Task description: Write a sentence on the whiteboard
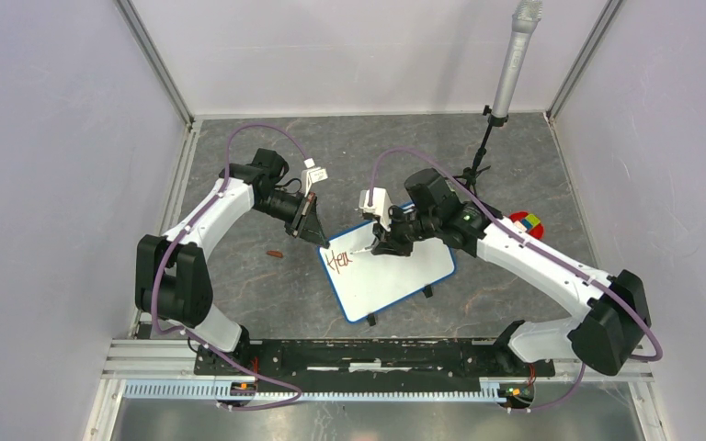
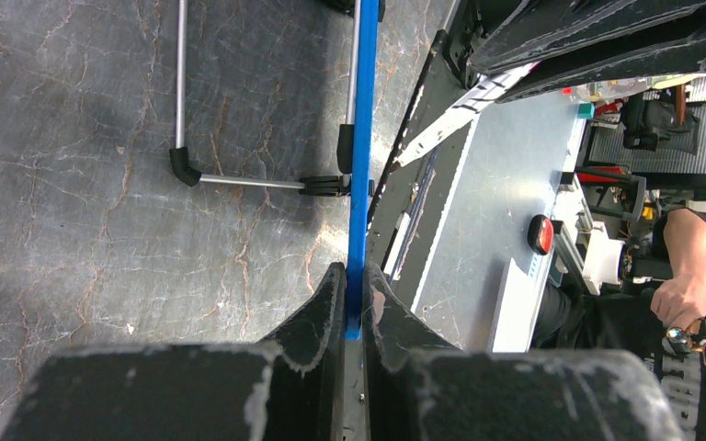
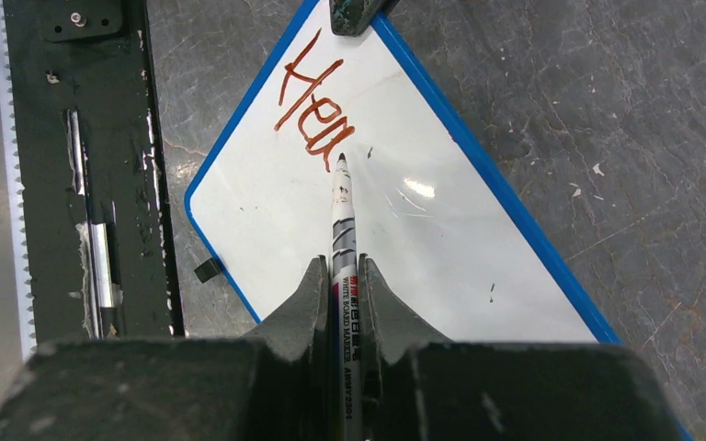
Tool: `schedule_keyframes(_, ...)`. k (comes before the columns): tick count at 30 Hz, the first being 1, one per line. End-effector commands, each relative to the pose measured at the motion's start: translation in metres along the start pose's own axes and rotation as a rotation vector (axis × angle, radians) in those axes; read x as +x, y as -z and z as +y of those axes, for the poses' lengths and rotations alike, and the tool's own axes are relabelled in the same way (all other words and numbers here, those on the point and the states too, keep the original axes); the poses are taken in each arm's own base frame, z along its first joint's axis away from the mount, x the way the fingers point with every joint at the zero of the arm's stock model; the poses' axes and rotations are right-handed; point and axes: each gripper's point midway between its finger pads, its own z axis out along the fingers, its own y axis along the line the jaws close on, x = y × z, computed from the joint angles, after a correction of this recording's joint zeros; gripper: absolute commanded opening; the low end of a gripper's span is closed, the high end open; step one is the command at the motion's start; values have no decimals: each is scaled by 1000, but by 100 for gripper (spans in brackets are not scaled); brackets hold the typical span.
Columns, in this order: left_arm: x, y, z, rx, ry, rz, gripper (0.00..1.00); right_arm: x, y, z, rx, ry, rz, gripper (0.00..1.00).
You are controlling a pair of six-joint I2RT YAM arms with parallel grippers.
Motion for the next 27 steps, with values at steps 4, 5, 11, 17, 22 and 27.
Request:
schedule_keyframes(4,-6,2,-5,-1,-36,-8,3,-11,-6,-10,14,17,-28,0)
schedule_keyframes(5,-6,2,-5,-1,-36,-8,3,-12,-7,-10,14,17,-29,0)
schedule_keyframes(11,-4,2,-5,-1,-36,-6,2,-15,-9,-12,13,10,-39,0)
schedule_keyframes(17,-4,2,-4,-2,-36,-5,2,-17,-10,-14,20,12,-43,0)
schedule_keyframes(22,-4,2,-5,-3,-37,-5,2,-15,-11,-16,29,10,-38,0)
schedule_keyframes(27,-4,2,-4,-3,-35,-5,2,-3,-9,-16,47,8,-3,0)
